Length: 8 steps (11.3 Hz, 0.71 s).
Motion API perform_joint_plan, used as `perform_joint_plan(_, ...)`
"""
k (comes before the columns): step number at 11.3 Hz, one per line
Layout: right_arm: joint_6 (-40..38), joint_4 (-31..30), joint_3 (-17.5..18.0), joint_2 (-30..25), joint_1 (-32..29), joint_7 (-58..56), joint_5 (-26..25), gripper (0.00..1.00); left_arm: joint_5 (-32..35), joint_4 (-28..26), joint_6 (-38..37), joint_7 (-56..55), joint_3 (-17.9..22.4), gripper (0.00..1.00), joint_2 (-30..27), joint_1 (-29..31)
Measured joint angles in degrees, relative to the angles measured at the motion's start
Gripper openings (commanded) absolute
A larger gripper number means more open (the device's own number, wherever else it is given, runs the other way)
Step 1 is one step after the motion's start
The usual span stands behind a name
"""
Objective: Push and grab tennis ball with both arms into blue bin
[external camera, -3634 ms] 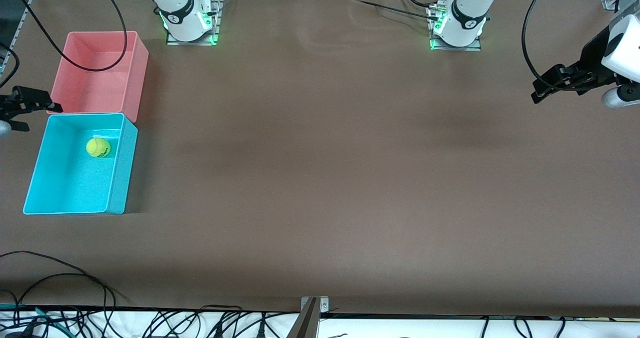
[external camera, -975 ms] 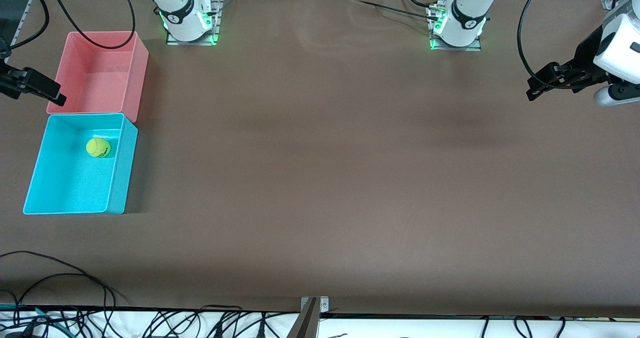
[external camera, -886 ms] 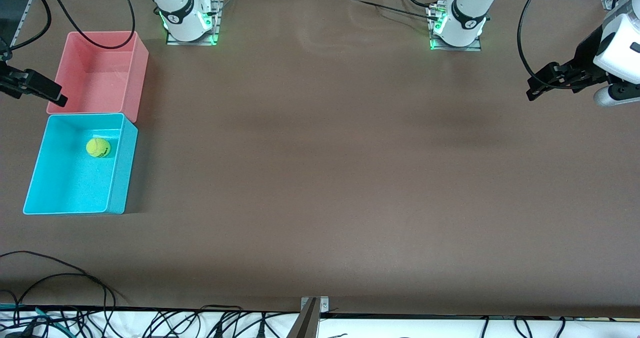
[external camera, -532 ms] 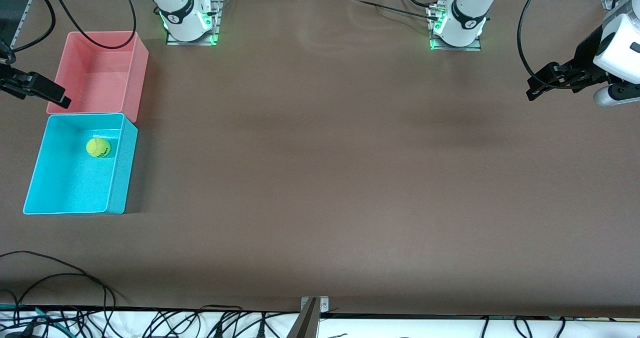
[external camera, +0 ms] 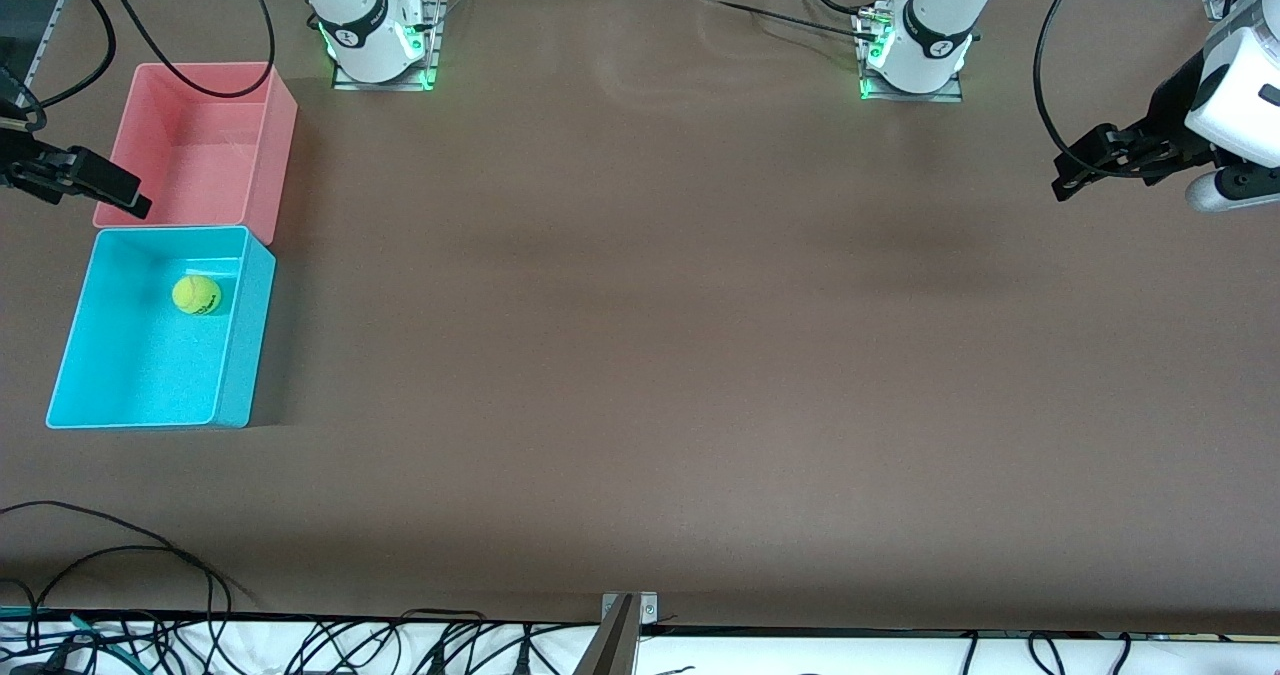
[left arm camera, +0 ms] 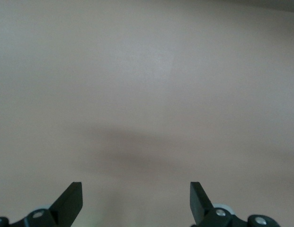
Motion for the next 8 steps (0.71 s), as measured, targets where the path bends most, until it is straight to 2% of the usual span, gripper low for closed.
perform_joint_plan(8, 0.2, 0.0, 0.0, 0.0, -0.1, -0.9, 0.2, 1.0, 0.0, 0.0, 0.0, 0.0, 0.0, 1.0, 0.0, 0.0)
